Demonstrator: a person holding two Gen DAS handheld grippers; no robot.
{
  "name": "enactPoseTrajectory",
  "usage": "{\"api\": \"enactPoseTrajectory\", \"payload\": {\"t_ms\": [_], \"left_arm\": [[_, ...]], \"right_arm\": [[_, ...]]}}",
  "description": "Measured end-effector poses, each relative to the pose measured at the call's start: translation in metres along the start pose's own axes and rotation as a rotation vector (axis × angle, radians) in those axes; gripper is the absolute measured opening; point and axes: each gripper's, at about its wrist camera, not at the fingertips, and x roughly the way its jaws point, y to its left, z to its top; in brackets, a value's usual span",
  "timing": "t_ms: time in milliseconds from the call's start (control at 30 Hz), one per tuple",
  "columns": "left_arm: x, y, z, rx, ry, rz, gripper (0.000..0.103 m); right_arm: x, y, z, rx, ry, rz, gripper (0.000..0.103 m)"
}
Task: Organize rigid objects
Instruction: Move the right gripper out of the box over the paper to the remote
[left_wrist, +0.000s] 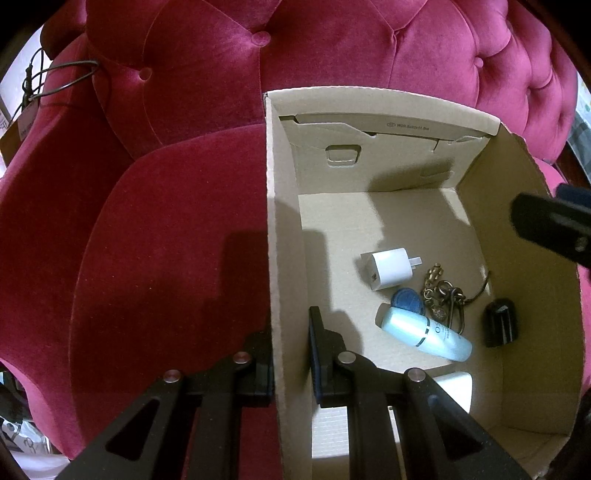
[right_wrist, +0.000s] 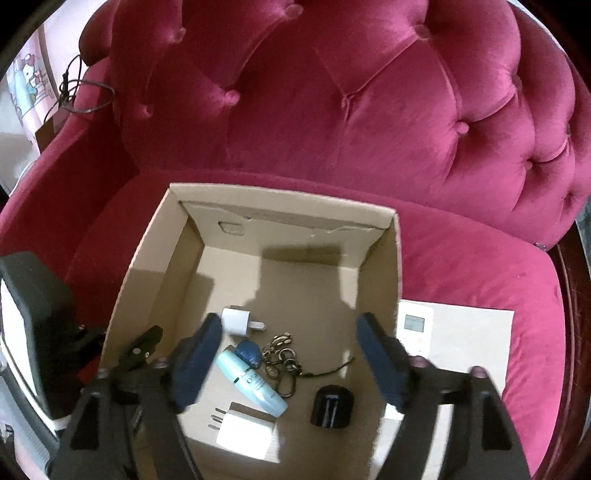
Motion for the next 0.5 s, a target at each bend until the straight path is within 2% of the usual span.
{"api": "enactPoseTrajectory", "payload": {"t_ms": [233,500], "left_arm": [[0.000,-0.001,0.000,0.003,0.000,0.006,0.015],[-0.001,-0.001,0.001,0.003,0.000,0.008,0.015]], "right_arm": [[-0.017,-0.020,0.003,0.007,-0.037,-0.010,0.102],[-0.037,-0.051,0.002,0.028,-0.071,-0.022,0.103]]}}
